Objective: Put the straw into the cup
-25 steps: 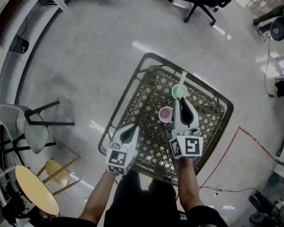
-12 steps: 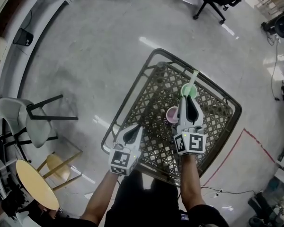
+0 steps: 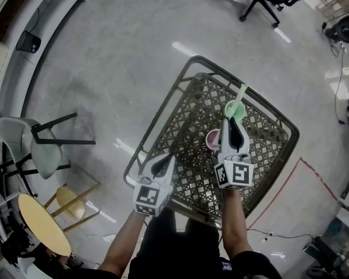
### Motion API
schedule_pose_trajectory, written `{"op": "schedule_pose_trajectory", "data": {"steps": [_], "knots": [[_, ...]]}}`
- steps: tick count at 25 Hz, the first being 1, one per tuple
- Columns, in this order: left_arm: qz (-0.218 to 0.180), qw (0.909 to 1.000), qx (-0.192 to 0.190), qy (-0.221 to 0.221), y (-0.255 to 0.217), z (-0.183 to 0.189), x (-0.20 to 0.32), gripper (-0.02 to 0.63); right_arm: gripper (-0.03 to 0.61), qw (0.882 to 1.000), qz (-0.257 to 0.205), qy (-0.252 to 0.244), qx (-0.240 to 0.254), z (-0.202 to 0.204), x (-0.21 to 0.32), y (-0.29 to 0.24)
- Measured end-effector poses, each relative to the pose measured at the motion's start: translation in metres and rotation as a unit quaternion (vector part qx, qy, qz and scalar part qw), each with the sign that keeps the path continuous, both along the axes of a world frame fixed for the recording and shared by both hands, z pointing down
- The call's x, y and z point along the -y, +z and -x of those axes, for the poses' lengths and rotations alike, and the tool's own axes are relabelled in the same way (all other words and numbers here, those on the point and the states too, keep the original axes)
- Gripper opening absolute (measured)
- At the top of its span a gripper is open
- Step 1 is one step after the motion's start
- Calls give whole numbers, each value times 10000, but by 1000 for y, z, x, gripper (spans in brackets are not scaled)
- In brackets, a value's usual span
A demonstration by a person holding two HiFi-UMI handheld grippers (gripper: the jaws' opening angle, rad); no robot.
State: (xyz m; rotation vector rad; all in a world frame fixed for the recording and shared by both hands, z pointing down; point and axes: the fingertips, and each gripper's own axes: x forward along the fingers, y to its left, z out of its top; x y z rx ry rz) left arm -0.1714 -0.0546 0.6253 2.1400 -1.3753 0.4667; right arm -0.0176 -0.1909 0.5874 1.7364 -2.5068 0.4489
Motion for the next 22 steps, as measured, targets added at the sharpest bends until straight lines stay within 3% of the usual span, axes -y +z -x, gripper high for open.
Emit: {"op": "schedule_pose_trajectory", "data": {"steps": [8, 22], "knots": [[-96, 10000, -1, -21, -12, 0, -2, 6, 101, 9997, 144, -193, -33, 2, -14, 0], [-498, 9988, 14, -20, -69, -12, -18, 6, 101, 9984, 148, -527, -148, 0, -58, -53]]}}
